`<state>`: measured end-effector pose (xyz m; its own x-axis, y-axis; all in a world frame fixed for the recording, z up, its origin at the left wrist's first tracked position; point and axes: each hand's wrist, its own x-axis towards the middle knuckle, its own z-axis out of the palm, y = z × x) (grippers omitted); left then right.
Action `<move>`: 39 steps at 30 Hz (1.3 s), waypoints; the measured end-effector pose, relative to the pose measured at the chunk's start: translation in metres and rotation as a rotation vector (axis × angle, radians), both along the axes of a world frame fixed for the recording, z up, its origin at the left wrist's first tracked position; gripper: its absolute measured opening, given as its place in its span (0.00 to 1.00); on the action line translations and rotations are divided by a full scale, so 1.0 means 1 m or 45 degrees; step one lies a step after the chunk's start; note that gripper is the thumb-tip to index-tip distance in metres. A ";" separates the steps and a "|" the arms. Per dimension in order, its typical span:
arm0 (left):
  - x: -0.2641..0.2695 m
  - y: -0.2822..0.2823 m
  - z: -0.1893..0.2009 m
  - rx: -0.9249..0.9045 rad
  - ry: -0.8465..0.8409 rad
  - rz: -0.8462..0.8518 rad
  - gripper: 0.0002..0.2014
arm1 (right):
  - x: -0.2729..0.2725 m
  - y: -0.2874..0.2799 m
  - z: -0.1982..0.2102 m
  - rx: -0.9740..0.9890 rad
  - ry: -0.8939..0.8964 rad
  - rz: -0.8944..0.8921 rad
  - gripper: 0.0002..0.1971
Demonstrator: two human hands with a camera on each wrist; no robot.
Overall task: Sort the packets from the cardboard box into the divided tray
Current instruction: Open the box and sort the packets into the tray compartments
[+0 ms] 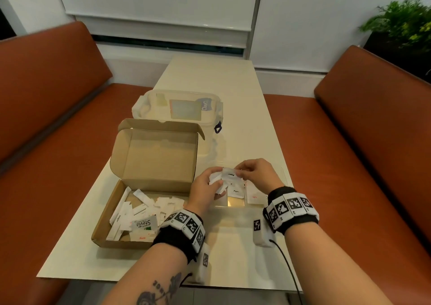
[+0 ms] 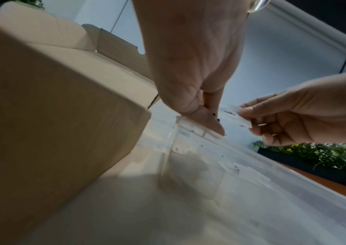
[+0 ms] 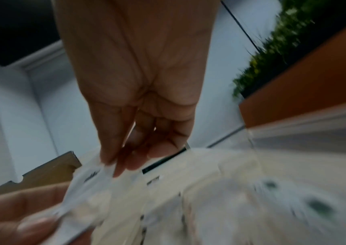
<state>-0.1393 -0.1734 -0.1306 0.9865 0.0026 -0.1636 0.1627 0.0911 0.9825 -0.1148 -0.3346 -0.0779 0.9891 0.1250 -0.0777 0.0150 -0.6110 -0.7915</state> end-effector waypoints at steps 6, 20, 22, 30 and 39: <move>0.000 0.000 -0.007 0.168 0.034 -0.004 0.12 | 0.009 0.000 0.014 -0.450 0.038 0.211 0.08; 0.001 -0.003 -0.015 0.179 -0.047 0.105 0.09 | -0.016 0.015 -0.022 0.284 0.204 -0.187 0.12; 0.001 -0.005 -0.016 0.145 -0.036 0.104 0.10 | -0.018 0.014 -0.027 0.370 0.231 -0.212 0.10; 0.003 -0.005 -0.024 0.025 -0.017 0.250 0.12 | -0.004 0.001 -0.018 0.345 0.012 -0.407 0.05; 0.003 -0.005 -0.027 -0.009 -0.009 0.285 0.10 | 0.005 0.012 -0.035 -0.661 0.017 0.112 0.13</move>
<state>-0.1358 -0.1780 -0.1580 0.9626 0.2207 -0.1570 0.1304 0.1308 0.9828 -0.1099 -0.3226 -0.1126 0.9752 0.1489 -0.1640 0.0755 -0.9196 -0.3855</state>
